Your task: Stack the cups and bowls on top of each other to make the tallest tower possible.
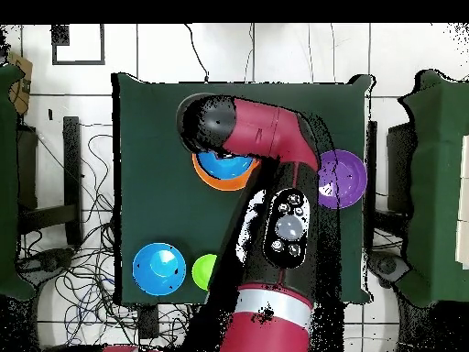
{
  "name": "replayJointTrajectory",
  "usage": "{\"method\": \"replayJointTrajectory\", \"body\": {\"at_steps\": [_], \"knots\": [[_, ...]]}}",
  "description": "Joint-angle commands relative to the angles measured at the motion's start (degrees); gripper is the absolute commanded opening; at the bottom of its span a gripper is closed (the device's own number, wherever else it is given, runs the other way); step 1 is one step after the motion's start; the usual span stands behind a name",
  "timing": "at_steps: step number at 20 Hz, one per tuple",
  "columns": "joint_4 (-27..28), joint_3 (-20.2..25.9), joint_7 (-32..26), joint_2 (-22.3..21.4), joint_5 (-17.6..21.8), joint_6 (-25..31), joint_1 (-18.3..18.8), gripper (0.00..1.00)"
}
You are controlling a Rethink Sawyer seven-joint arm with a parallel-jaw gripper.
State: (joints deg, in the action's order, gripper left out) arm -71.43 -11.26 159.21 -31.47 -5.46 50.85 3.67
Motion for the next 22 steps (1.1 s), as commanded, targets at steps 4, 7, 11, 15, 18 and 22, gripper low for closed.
{"method": "replayJointTrajectory", "body": {"at_steps": [4,7,11,15,18,22], "knots": [[-12.6,5.9,-0.8,-1.9,0.1,-11.6,1.4,0.00],[-12.9,6.0,-0.8,-0.7,0.8,-14.3,2.0,0.00],[-11.7,6.0,-0.5,0.8,0.9,-16.0,2.4,0.00],[-9.4,5.7,-0.7,1.2,1.0,-14.7,2.2,0.00],[-8.7,5.5,-0.1,1.8,0.9,-14.5,1.6,0.00],[-7.8,5.3,1.1,3.2,0.8,-15.1,0.9,0.00]]}}
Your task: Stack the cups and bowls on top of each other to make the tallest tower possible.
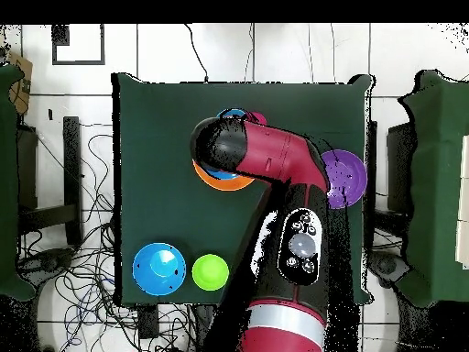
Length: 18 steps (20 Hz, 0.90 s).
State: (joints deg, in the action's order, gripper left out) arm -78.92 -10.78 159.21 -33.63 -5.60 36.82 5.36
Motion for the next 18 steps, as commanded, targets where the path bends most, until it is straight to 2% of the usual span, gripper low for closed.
{"method": "replayJointTrajectory", "body": {"at_steps": [1,18], "knots": [[-0.3,4.9,1.1,5.4,0.9,-1.2,-0.8,0.00],[1.9,4.3,2.3,8.1,0.3,-1.8,-2.1,0.00]]}}
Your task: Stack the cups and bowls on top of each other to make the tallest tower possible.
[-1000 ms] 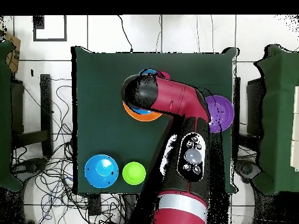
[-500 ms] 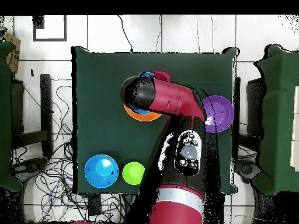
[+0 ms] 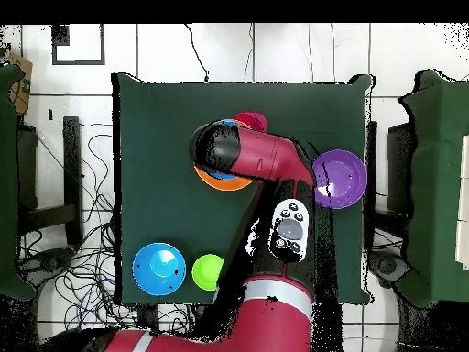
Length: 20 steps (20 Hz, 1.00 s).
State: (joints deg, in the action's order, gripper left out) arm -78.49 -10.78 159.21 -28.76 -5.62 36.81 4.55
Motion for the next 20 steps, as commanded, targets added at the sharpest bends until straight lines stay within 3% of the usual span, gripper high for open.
{"method": "replayJointTrajectory", "body": {"at_steps": [1,20], "knots": [[1.5,4.3,2.3,3.4,0.4,-2.1,-1.4,0.00],[0.9,4.0,2.4,3.4,-0.2,-2.3,-2.0,0.00]]}}
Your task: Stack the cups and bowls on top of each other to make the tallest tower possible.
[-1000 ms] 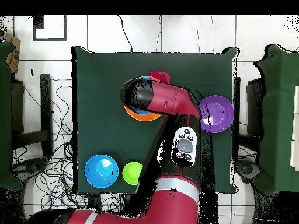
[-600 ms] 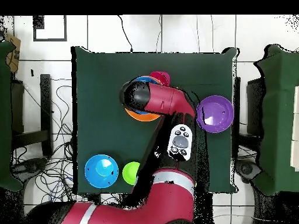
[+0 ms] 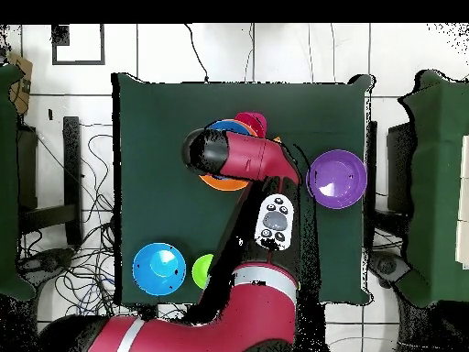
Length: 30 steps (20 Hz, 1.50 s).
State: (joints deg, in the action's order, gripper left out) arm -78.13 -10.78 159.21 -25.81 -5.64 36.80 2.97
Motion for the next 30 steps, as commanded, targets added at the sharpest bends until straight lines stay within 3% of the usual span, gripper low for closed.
{"method": "replayJointTrajectory", "body": {"at_steps": [1,9,30], "knots": [[0.3,4.0,2.2,0.3,-0.1,-2.4,-0.3,0.00],[-2.5,4.4,0.1,0.0,1.3,-5.1,1.2,0.00],[-3.8,4.0,2.8,2.3,0.5,-7.6,-0.7,0.00]]}}
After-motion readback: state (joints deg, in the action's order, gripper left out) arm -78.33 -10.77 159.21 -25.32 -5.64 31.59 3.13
